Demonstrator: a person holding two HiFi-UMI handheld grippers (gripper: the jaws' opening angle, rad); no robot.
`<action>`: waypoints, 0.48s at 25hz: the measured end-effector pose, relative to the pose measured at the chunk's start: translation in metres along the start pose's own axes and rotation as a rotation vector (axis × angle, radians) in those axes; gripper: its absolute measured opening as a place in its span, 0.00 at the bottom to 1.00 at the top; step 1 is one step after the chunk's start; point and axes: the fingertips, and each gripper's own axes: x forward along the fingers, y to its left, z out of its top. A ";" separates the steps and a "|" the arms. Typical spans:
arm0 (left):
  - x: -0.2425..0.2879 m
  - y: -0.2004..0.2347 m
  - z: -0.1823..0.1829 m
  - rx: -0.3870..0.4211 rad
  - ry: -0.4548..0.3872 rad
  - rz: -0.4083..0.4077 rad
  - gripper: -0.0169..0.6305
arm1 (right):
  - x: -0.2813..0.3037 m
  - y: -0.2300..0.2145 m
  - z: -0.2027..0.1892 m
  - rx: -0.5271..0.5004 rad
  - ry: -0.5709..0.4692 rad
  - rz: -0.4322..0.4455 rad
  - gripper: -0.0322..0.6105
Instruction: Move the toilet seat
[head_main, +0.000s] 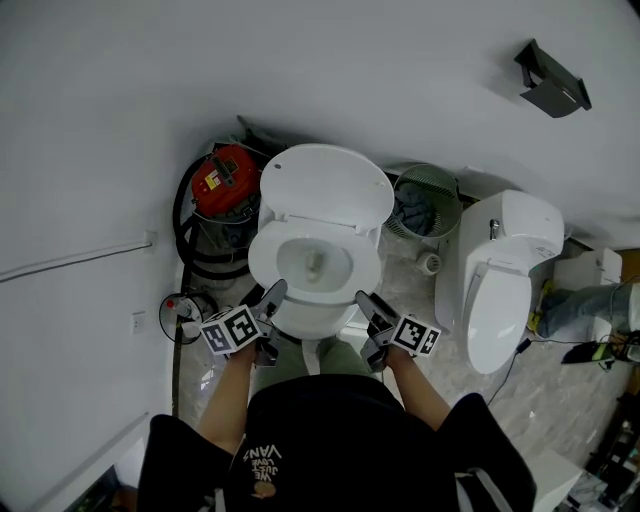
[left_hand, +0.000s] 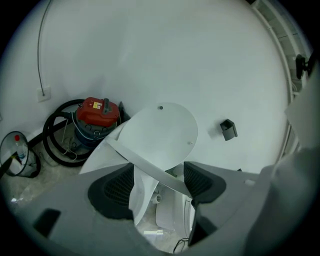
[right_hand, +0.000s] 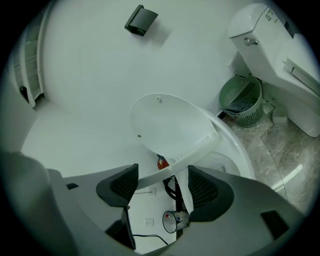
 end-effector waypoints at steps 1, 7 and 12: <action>0.001 -0.003 0.004 0.003 0.008 -0.015 0.51 | 0.000 0.002 0.004 0.006 -0.017 0.000 0.51; 0.010 -0.021 0.026 0.028 0.056 -0.094 0.53 | 0.006 0.015 0.030 0.053 -0.133 0.017 0.52; 0.022 -0.035 0.048 0.034 0.042 -0.156 0.54 | 0.014 0.031 0.051 0.040 -0.190 0.049 0.59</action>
